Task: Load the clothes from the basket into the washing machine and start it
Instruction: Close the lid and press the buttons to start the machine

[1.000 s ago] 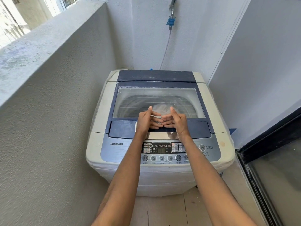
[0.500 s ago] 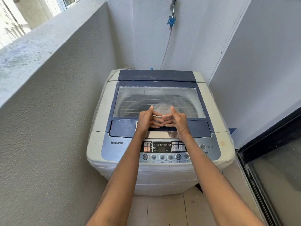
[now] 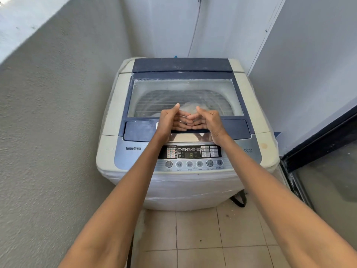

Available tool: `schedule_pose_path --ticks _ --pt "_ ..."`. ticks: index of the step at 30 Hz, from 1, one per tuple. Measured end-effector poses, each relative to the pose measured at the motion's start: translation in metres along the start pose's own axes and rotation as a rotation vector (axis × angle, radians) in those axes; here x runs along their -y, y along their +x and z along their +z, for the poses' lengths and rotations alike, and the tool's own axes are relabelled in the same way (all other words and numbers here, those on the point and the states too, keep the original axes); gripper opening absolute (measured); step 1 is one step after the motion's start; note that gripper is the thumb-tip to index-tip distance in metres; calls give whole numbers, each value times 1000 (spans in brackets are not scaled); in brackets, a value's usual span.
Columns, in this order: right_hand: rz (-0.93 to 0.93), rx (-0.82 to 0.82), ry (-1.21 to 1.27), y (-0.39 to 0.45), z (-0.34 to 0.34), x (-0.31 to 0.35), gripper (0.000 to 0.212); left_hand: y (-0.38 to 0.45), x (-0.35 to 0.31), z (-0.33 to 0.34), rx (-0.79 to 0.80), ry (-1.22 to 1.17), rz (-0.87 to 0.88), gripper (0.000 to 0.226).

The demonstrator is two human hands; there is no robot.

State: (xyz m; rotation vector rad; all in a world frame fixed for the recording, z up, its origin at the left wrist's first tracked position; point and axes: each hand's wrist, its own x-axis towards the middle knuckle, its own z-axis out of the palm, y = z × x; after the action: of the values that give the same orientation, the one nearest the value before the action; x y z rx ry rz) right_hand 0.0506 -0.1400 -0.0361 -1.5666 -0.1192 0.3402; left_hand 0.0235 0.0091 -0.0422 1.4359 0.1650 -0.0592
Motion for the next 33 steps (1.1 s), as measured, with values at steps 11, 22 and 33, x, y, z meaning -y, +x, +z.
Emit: schedule_pose_path --ticks 11,22,33 --pt "-61 29 11 -1 -3 0 36 -1 0 0 18 3 51 52" --pt "-64 7 43 1 -2 1 34 -1 0 0 -9 1 83 52" --pt "-86 11 52 2 -4 -2 36 -1 0 -1 -21 -29 64 51"
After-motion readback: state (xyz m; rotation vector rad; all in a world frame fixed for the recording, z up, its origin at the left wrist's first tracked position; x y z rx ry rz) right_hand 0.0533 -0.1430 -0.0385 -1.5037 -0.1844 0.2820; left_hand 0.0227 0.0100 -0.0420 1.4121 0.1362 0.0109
